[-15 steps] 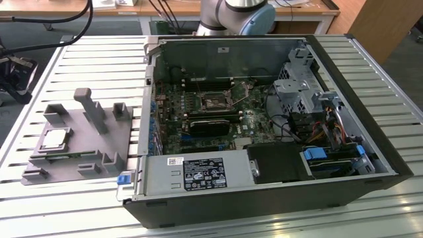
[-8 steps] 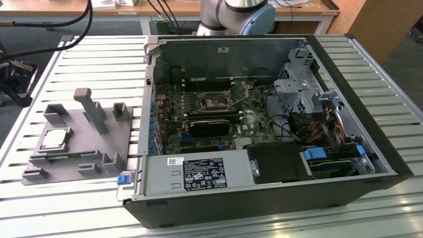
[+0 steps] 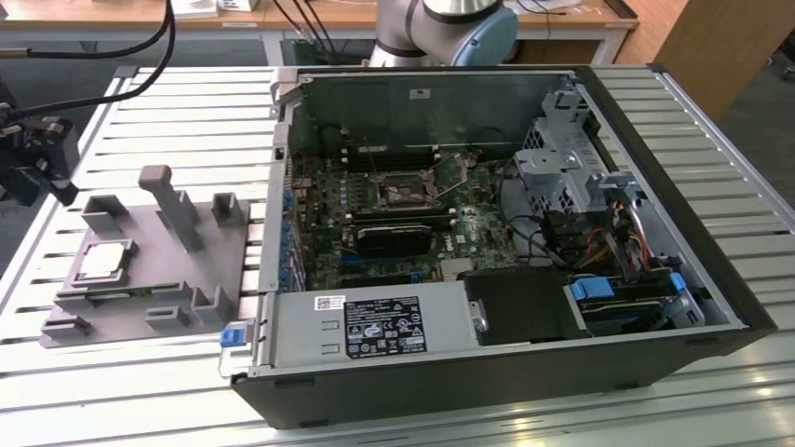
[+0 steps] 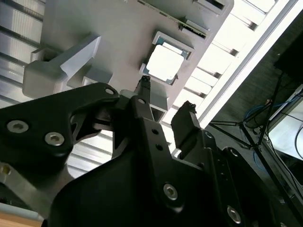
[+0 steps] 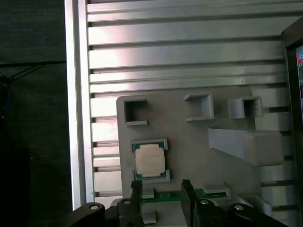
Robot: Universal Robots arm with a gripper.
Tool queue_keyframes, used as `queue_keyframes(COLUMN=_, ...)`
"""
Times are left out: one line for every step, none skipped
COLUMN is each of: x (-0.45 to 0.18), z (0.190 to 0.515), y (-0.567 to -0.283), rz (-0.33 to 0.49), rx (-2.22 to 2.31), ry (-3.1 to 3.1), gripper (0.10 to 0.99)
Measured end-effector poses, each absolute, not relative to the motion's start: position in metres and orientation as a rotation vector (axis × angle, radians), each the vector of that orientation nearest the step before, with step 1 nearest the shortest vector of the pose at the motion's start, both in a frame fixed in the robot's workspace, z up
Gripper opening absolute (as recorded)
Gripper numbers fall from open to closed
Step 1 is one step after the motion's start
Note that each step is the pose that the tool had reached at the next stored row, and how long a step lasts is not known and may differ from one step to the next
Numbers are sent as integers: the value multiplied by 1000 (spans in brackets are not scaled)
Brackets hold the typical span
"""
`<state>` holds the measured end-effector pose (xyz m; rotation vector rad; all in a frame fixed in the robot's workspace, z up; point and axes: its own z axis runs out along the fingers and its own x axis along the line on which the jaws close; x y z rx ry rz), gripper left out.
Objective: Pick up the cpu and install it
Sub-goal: 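Pick up the cpu and move it towards the insertion slot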
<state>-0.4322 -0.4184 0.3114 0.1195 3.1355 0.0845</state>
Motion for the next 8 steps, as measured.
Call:
queue_keyframes(x=-432, z=310, y=-419, rz=84, rx=119, ry=3136, gripper=467)
queue_keyframes(x=-432, z=308, y=-419, rz=84, rx=119, ry=3136, gripper=525)
queue_keyframes(x=-432, z=306, y=-419, rz=84, rx=119, ry=3136, gripper=525)
queue_keyframes(x=-432, z=304, y=-420, rz=84, rx=119, ry=3137, gripper=580)
queue_keyframes(x=-432, z=302, y=-420, rz=84, rx=119, ry=3137, gripper=639)
queue_keyframes(x=-432, z=301, y=-420, rz=84, rx=119, ry=3137, gripper=639)
queue_keyframes(x=-432, z=299, y=-420, rz=84, rx=119, ry=3137, gripper=698)
queue_keyframes(x=-432, z=297, y=-420, rz=84, rx=119, ry=3137, gripper=698)
